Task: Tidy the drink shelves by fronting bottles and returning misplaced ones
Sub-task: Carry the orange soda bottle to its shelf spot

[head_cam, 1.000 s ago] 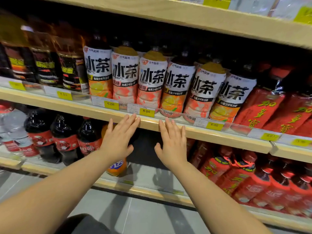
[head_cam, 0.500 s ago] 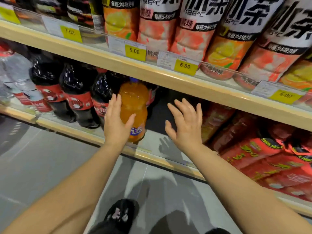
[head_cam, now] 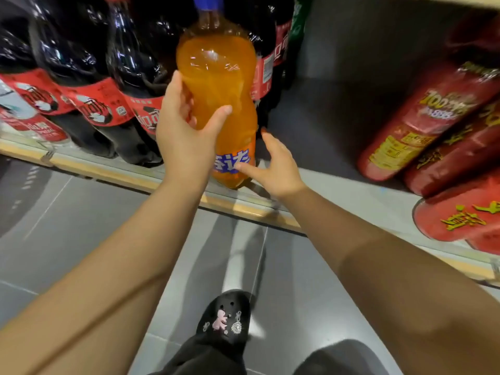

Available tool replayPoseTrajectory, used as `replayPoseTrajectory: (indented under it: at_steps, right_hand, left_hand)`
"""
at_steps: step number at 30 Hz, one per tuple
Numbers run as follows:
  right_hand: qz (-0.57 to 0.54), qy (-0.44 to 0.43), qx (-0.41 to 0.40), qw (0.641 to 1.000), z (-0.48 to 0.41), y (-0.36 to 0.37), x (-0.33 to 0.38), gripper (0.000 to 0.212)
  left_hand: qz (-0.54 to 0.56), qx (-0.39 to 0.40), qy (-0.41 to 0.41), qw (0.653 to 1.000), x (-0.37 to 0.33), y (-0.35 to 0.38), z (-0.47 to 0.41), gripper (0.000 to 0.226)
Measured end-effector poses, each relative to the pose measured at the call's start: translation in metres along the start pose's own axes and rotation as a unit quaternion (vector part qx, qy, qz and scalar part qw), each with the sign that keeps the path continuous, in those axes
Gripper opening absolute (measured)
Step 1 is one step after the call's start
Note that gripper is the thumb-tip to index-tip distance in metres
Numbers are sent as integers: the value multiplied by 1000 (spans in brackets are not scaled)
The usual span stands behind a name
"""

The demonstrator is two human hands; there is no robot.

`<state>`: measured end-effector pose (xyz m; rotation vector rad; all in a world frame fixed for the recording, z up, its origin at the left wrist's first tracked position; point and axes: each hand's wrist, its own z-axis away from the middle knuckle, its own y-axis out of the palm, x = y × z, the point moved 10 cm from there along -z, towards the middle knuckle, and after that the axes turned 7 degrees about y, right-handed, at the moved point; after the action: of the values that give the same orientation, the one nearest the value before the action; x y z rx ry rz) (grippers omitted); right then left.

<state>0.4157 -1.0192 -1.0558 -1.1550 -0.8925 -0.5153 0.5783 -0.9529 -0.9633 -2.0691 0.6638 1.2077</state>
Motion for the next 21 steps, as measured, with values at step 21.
replayPoseTrajectory:
  at_steps: [21]
  right_hand:
    - [-33,27,-57,997,12,0,-8,86]
  left_hand:
    - [46,97,-82,991,17,26,16,88]
